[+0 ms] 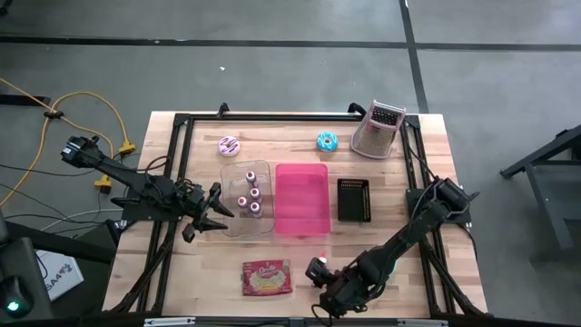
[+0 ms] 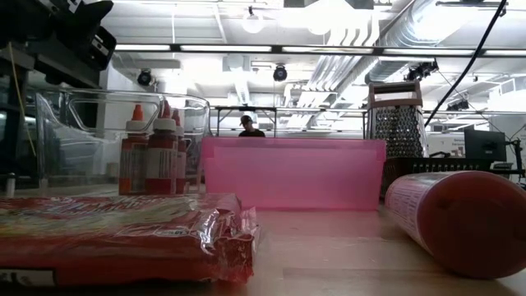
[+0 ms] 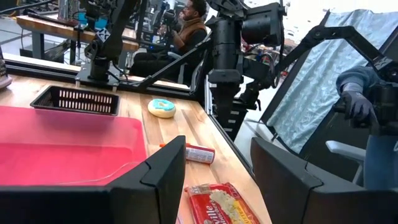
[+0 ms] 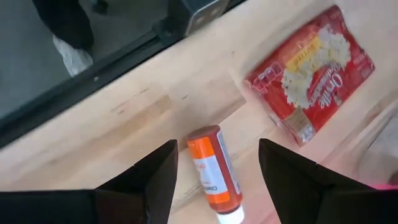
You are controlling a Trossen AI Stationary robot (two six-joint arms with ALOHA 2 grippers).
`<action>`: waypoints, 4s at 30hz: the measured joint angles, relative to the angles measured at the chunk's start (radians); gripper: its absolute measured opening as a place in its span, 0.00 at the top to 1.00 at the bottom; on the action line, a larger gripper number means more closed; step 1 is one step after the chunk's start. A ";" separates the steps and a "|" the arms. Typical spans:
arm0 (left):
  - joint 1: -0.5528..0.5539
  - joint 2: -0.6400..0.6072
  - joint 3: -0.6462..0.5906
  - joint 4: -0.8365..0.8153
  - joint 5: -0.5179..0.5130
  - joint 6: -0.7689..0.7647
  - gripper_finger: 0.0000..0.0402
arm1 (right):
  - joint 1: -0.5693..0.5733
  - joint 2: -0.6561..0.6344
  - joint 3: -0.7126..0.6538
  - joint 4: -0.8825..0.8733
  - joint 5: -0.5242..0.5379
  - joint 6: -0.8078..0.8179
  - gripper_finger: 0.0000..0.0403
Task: Pick & Place Food Item
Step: Put the orange food coloring bottle into the transparent bin
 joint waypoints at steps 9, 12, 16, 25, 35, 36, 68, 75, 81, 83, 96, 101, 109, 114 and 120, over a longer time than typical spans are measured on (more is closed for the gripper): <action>0.000 0.000 0.000 0.000 0.000 0.000 0.56 | -0.040 0.000 0.000 0.105 0.045 0.753 0.48; 0.000 0.000 0.000 0.000 0.000 -0.014 0.56 | -0.066 0.000 0.000 0.094 -0.017 1.105 0.48; 0.000 0.000 0.000 0.000 0.000 -0.016 0.56 | -0.090 0.000 0.000 0.069 -0.103 1.527 0.48; 0.000 0.000 0.000 -0.004 0.000 -0.016 0.56 | -0.086 0.000 0.000 0.069 -0.166 2.035 0.48; 0.000 0.000 0.000 -0.019 0.001 0.002 0.56 | -0.042 0.000 0.000 0.032 -0.094 2.342 0.48; 0.000 0.000 0.000 -0.021 0.001 0.003 0.56 | -0.036 0.000 0.000 0.019 -0.086 2.370 0.48; 0.000 0.000 0.000 -0.059 0.001 0.057 0.56 | -0.087 0.001 0.078 0.193 -0.198 2.695 0.48; 0.000 0.000 0.000 -0.059 0.001 0.057 0.56 | -0.072 0.001 0.146 -0.059 -0.160 2.710 0.48; 0.000 0.000 0.000 -0.061 0.001 0.067 0.56 | -0.058 0.041 0.146 -0.148 -0.113 2.713 0.48; 0.000 0.000 0.000 -0.061 0.001 0.087 0.56 | -0.054 0.074 0.145 -0.138 -0.125 2.713 0.48; 0.001 0.001 0.000 -0.063 0.001 0.108 0.56 | -0.055 0.175 0.146 -0.141 -0.072 2.675 0.48; 0.001 0.001 0.000 -0.063 0.001 0.108 0.56 | -0.053 0.175 0.146 -0.173 -0.064 2.662 0.48; 0.001 0.001 0.000 -0.063 0.001 0.105 0.56 | -0.053 0.178 0.146 -0.158 -0.006 2.657 0.48; 0.001 0.001 0.000 -0.064 0.001 0.105 0.56 | -0.055 0.194 0.147 -0.160 -0.005 2.669 0.48; 0.001 0.001 0.000 -0.065 0.001 0.105 0.56 | -0.053 0.219 0.147 -0.154 0.004 2.680 0.48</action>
